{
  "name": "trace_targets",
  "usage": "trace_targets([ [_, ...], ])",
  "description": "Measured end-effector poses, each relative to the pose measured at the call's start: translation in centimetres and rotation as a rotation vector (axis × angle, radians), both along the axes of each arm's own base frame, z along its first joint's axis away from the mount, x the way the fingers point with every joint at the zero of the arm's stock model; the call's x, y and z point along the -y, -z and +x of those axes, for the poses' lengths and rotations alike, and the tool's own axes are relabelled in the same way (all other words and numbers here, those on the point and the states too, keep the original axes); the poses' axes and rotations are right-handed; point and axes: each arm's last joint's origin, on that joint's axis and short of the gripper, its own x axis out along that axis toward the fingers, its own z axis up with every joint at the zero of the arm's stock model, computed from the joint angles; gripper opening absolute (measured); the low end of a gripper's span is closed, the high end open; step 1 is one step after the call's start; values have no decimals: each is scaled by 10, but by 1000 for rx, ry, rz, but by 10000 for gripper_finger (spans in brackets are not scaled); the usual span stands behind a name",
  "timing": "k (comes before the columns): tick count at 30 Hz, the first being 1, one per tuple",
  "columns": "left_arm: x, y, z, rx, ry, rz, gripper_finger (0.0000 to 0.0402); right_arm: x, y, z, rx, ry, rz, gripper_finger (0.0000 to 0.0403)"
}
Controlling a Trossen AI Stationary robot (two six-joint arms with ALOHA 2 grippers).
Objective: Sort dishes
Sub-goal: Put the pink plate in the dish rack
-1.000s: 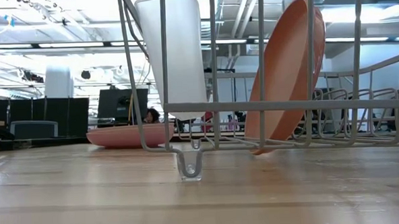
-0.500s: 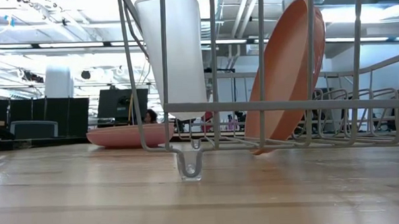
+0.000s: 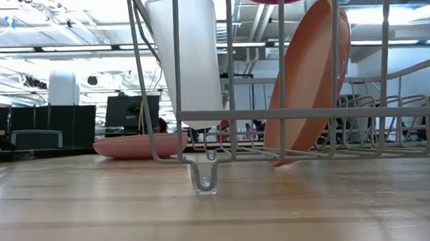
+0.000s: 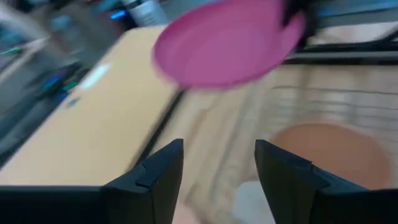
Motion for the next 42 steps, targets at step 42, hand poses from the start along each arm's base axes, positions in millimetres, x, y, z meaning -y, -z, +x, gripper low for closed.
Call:
trace_targets([
  [42,-169,13,62,-26,43,-353,262,-18,37,36,-241,-268,-430,0],
])
